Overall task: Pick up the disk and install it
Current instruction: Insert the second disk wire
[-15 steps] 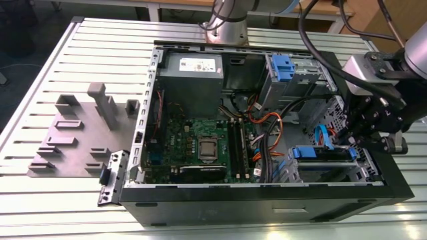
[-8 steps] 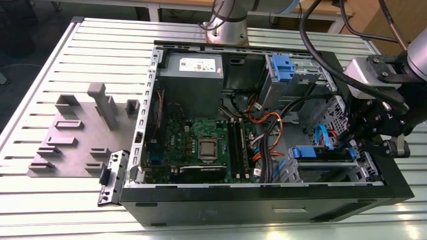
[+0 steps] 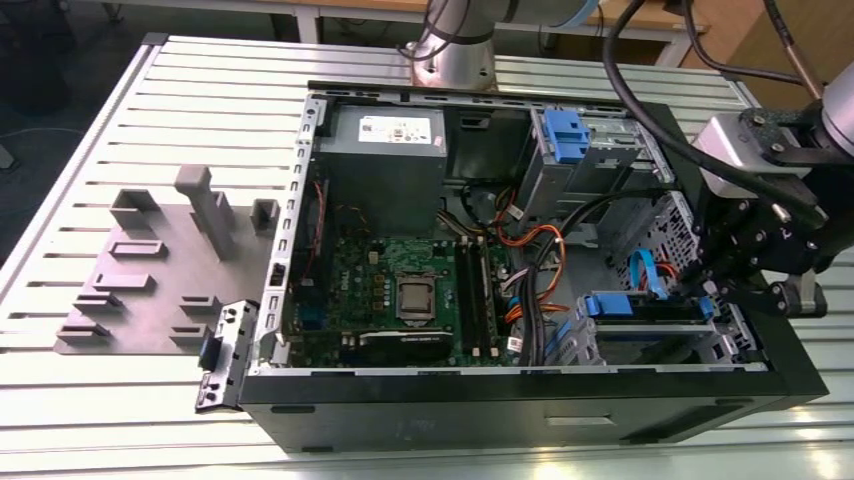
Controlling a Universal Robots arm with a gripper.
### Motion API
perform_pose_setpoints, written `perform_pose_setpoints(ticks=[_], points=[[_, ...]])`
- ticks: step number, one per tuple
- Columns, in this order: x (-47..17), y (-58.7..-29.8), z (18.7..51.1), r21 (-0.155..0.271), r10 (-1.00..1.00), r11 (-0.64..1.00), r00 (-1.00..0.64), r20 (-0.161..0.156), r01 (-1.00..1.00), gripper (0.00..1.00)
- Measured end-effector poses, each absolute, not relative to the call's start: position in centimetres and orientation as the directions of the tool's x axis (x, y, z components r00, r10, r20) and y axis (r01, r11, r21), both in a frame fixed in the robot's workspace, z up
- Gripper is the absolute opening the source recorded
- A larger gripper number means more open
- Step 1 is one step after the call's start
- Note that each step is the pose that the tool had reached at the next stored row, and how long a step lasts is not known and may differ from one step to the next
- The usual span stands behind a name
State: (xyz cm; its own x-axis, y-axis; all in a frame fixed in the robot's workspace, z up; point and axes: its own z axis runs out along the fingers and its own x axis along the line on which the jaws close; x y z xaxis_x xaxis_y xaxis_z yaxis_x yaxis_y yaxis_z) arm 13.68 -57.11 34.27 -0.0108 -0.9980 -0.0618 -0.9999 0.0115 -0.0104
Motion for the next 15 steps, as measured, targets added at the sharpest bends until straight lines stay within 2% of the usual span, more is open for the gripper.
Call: perform_pose_setpoints(ticks=[15], points=[[13.71,-57.67,33.81,-0.01,-0.998,0.014,-0.014,-0.061,-1.0,0.16]])
